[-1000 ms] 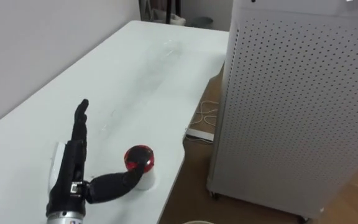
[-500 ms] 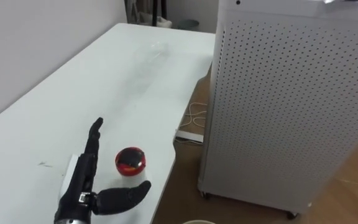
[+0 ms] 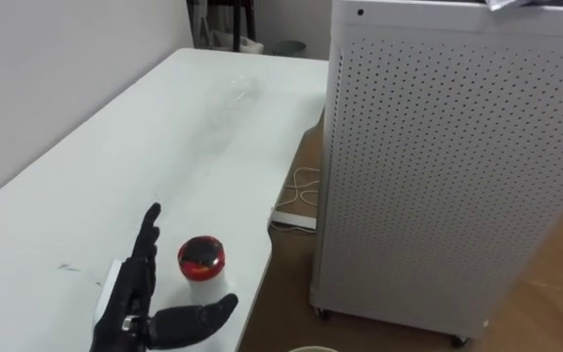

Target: Pick garbage

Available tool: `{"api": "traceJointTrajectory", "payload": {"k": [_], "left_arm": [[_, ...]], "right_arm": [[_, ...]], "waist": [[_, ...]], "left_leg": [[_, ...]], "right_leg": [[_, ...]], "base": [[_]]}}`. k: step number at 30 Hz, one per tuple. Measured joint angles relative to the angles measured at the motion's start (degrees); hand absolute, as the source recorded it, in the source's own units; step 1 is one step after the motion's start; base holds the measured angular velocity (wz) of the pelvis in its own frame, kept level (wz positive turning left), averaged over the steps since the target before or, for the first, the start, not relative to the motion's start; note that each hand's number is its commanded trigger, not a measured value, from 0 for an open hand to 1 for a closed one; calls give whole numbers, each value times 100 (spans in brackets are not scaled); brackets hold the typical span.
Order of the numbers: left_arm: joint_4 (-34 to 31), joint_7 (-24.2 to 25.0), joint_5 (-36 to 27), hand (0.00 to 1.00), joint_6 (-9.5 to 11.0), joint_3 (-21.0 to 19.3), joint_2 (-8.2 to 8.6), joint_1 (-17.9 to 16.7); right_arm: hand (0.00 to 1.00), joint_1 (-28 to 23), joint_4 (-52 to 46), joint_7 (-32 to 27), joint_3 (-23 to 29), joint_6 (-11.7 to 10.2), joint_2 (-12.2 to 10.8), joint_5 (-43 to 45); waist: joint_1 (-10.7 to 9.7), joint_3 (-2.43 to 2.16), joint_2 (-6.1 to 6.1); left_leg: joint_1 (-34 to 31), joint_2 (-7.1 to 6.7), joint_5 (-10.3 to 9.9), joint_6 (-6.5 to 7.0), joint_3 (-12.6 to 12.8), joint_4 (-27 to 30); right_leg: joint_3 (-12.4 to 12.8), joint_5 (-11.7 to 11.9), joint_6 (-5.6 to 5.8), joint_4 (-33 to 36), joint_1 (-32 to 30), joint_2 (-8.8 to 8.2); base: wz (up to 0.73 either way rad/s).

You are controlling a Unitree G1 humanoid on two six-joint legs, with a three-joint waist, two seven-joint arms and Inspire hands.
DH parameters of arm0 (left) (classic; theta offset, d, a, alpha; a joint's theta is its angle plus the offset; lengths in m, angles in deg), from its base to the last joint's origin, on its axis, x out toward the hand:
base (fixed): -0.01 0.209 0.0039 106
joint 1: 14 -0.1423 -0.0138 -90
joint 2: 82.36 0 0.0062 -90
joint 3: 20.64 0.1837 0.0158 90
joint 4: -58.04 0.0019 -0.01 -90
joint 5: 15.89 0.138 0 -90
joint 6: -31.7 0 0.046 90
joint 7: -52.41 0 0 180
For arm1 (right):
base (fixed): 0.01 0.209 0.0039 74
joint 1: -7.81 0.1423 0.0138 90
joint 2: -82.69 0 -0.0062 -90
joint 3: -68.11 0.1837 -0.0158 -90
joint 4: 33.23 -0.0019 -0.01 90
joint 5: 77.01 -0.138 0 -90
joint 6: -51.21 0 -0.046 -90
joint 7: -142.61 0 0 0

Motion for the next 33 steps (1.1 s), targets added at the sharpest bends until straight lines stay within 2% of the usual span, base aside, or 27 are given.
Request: {"api": "traceJointTrajectory", "payload": {"k": [4, 9, 13, 18, 23, 33], "left_arm": [[72, -140, -189, 0, -27, 3, 4, -72], [246, -221, -193, 0, -27, -4, 2, -71], [453, -213, -192, 0, -17, -7, 4, -64], [557, -201, -193, 0, -14, -12, 11, -32], [622, -185, -404, 0, -31, -47, 14, -10], [621, -215, -406, 0, -42, -60, 13, 6]], "right_arm": [[100, -3, -1, -100, -1, 3, -2, 2], [100, -7, -12, -168, 0, 3, 3, 23], [100, -17, -11, -151, 0, 3, 2, 26], [100, -79, -11, -106, 0, 3, 1, 103], [100, -115, -4, -95, 0, 3, 1, 125], [100, -128, 87, -98, 0, 7, -4, 216]], "waist": [[-9, 28, -56], [-11, 18, -75], [-6, 13, -79], [0, -25, -93], [-10, -24, -98], [-105, -13, -80]], "left_leg": [[-11, -1, -1, -1, -6, 0], [-8, 8, -2, -2, -1, -1], [27, 13, -2, -2, 28, -38], [62, 15, -1, -1, 53, -42], [140, 20, -3, -1, 84, -56], [136, 30, -3, -1, 117, -50]], "right_leg": [[-107, 0, 0, 0, -11, -6], [-206, 0, 0, 6, -15, -18], [-201, 0, 0, 8, -13, -19], [-194, 0, 0, 16, 4, -23], [-182, 0, -1, 15, 66, -24], [-159, 10, -15, 15, 49, -20]], "base": [[0], [0], [-3], [-2], [-3], [-1]]}}
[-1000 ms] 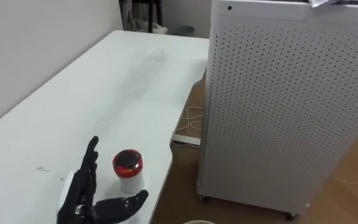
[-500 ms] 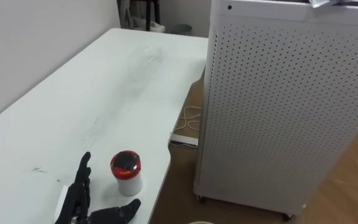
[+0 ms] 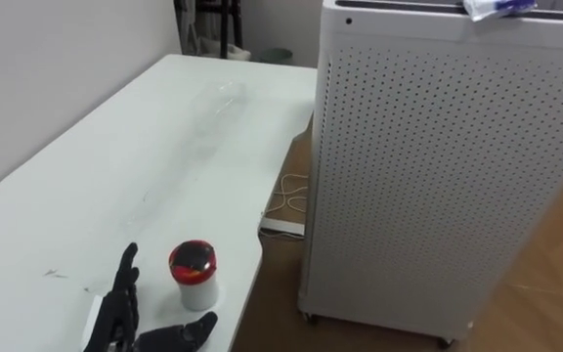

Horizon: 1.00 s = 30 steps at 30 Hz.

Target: Pick garbage

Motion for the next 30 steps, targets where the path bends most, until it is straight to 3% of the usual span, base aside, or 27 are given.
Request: {"api": "traceJointTrajectory", "payload": {"k": [6, 13, 17, 30], "left_arm": [[1, -56, -8, 0, -6, 7, 0, 75], [1, -340, -147, 0, -6, 16, 0, 357], [1, -509, -235, 0, -4, 19, 0, 473], [14, -676, -211, 0, -16, 62, 2, 873]], "right_arm": [[100, 0, 27, 12, -1, 2, -6, -1], [100, -1, 27, 15, -3, 3, -4, -21], [100, -3, 27, 69, -3, 3, -4, -21], [100, 4, 38, 222, -7, 180, -28, -20]], "waist": [[-27, 20, 32], [-41, -2, 91], [-58, 8, 118], [-130, 56, 36]], "left_leg": [[-14, 21, -5, -6, 47, 0], [-8, 45, -12, -18, 58, -13], [65, 44, -11, -19, 63, -62], [102, 49, -8, -23, 86, -132]], "right_leg": [[36, 11, -16, 0, -33, 15], [1, 22, -30, -12, -32, 34], [-5, 21, -30, -22, 18, 34], [52, 21, -30, -22, -9, 45]], "base": [[-3], [-1], [-1], [-1]]}}
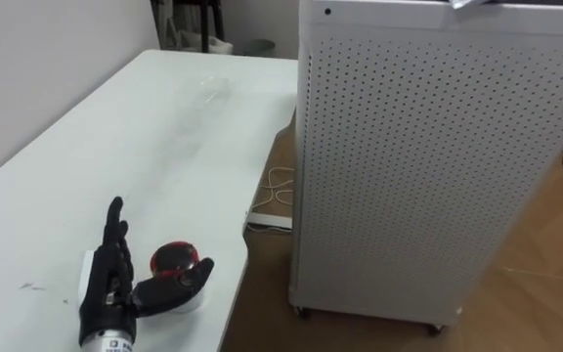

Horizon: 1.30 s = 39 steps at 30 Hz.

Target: Pick garbage

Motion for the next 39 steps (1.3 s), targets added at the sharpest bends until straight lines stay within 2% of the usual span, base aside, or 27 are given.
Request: {"api": "traceJointTrajectory", "payload": {"k": [8, 15, 16, 17, 18, 23, 26, 39], "left_arm": [[219, -27, 2, 0, -140, 7, 32, 3], [330, -93, 1, 0, -231, 155, 44, 3], [404, -79, 2, 18, -238, 182, 44, 5], [453, -62, 1, 71, -241, 187, 44, 5], [531, -37, 1, 100, -251, 204, 44, 5], [605, 2, 56, 100, -246, 156, 40, 14], [606, 5, 54, 100, -247, 94, -28, 14], [638, 27, 51, 100, -248, 116, -23, 18]], "right_arm": [[100, 0, 23, -66, 0, 64, -1, 0], [100, 0, 23, -45, -15, 185, -2, 1], [100, 5, 23, -44, -35, 185, 0, 1], [100, 13, 23, -41, -39, 185, -1, 6], [100, 18, 25, -40, -39, 185, -1, 6], [100, 16, 79, -43, -41, 188, -6, 4], [100, 16, 80, -42, -47, 189, -6, 4], [100, 20, 80, -49, -54, 188, -18, -52]], "waist": [[-34, -1, 14], [-34, -27, 59], [-20, -30, 60], [-26, -31, 60], [-34, -30, 60], [-33, -38, 41], [-21, -45, 13], [-24, -42, -33]], "left_leg": [[5, 4, 0, -1, 2, -9], [51, 4, 0, -1, 18, -9], [68, 13, 0, -1, 61, -21], [69, 14, 0, -1, 71, -32], [67, 13, 1, -2, 76, -52], [43, 13, 1, -2, 120, -57], [34, 13, 1, -2, 119, -58], [41, 13, 1, -2, 122, -72]], "right_leg": [[-1, 0, 0, -1, -9, 5], [53, 0, 0, 3, 24, 8], [79, 0, 0, 4, 20, 12], [90, 0, 0, 5, 14, 14], [104, 0, 0, 5, 2, 15], [141, 0, -1, 19, -49, 13], [138, 0, -1, 14, -55, 13], [137, 0, 0, 5, -55, 12]], "base": [[0], [-1], [-12], [-11], [-7], [-4], [0], [0]]}}
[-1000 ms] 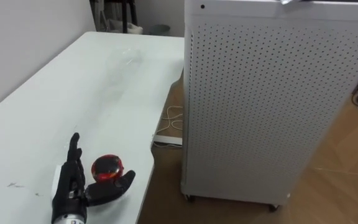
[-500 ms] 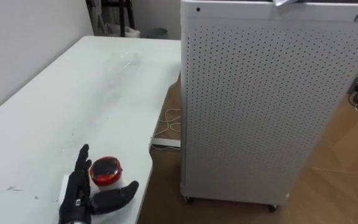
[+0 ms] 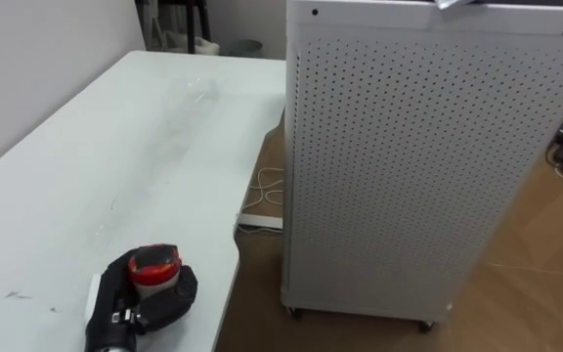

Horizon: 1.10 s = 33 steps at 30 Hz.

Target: Pick garbage

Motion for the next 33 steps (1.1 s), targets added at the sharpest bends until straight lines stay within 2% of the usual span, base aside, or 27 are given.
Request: {"api": "traceJointTrajectory", "payload": {"k": [8, 14, 16, 21, 25, 28, 33], "left_arm": [[52, 138, -33, 100, -4, -6, 23, 5], [-44, 214, -73, 100, -72, 66, 46, 38], [-181, 332, -59, 100, -132, 161, 49, 40], [-456, 737, -60, 100, -135, 344, 57, 53], [-631, 905, -60, 100, -133, 588, 84, 273], [-637, 1055, -60, 100, -128, 719, 82, 414], [-635, 1403, -74, 100, -127, 1047, 106, 513]], "right_arm": [[100, 44, -2, -71, 54, 0, -12, 1], [100, 278, -1, -442, 67, 7, 51, -293], [100, 471, 51, -456, 77, 7, 76, -373], [100, 878, 142, -485, 94, -25, 77, -507], [100, 1185, 385, -719, 95, -68, 72, -845], [100, 1273, 428, -899, 130, -147, 74, -849], [100, 1385, 494, -1196, 114, -151, 131, -852]], "waist": [[-14, 4, 3], [-42, 3, 19], [-75, 4, 18], [-204, 5, 19], [-208, 13, 16], [-239, 14, 9], [-195, 46, -32]], "left_leg": [[-7, -1, 0, 0, 5, 12], [-104, -3, 0, 1, 9, 32], [-179, 1, 1, 1, 11, 77], [-360, 5, 1, 2, 12, 151], [-568, 9, 2, 4, 56, 213], [-723, 9, 4, 6, 100, 226], [-858, 6, 6, 10, 168, 291]], "right_leg": [[3, 0, 0, 14, -10, -1], [11, 3, -5, 29, -101, -2], [23, 3, -5, 69, -151, -3], [37, 3, -5, 125, -376, -11], [97, 3, -5, 225, -629, -13], [197, 3, -6, 323, -820, -11], [329, 4, -6, 425, -1040, -24]], "base": [[0], [0], [0], [-2], [-8], [-15], [-19]]}}
